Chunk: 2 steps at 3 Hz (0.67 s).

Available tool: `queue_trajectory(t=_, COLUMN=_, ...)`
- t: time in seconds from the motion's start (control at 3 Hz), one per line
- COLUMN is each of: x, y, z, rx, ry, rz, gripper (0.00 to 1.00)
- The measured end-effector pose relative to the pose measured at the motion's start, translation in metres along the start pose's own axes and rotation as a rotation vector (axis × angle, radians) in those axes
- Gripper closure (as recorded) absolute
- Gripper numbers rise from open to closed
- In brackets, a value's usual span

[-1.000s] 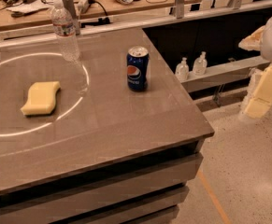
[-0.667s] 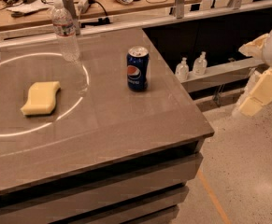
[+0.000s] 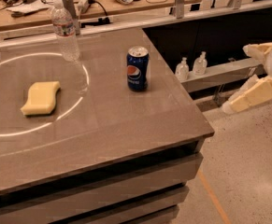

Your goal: Knock pepsi can over

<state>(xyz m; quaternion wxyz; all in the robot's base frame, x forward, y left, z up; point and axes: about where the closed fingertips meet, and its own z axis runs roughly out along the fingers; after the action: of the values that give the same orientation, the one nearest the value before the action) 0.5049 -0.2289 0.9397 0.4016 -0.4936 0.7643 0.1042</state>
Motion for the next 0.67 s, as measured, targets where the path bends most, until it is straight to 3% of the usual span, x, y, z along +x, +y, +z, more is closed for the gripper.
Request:
queue_trajectory(t=0.33, x=0.007, y=-0.02, z=0.011, rx=0.106, ry=-0.097, rz=0.045, gripper=0.0)
queue_trajectory(t=0.67, x=0.004, y=-0.033, z=0.01, rx=0.162, ry=-0.121, rz=0.05, gripper=0.0)
